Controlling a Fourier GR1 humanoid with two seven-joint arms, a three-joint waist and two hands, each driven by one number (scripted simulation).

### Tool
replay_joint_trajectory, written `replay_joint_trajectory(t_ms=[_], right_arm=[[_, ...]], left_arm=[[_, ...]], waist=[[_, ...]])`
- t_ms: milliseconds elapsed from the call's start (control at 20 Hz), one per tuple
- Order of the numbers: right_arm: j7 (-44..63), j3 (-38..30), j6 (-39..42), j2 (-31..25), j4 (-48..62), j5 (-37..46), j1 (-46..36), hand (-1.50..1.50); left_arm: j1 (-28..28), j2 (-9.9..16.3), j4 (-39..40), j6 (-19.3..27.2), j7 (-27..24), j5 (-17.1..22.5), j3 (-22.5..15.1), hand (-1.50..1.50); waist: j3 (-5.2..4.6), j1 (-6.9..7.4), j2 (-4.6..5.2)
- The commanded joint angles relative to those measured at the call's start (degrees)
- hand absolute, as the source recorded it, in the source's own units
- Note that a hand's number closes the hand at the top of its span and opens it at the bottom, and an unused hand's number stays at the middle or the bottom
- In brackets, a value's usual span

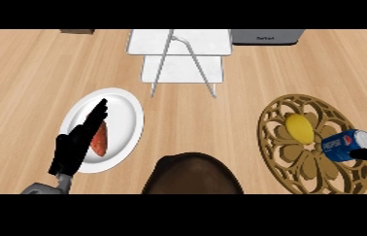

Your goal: Pick the lemon from the placemat and place it in the tiered shelf

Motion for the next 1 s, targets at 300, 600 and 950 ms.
replay_joint_trajectory(t_ms=[300,600,950], right_arm=[[31.4,17.6,2.6,-2.6,-5.9,20.3,-12.0,-1.5],[38.1,23.3,7.9,10.7,3.1,21.6,-23.4,-1.5],[46.3,24.7,10.3,16.4,7.9,23.8,-26.4,-1.5]], left_arm=[[-0.6,-2.8,3.8,0.2,1.4,-2.2,-1.9,0.0],[-3.3,-3.4,7.0,-2.2,1.3,-1.2,1.0,0.0],[-0.2,-4.2,4.9,-1.2,0.8,-3.2,0.8,0.0]], waist=[[-0.07,1.59,0.58],[0.0,0.94,0.62],[0.01,0.45,0.36]])
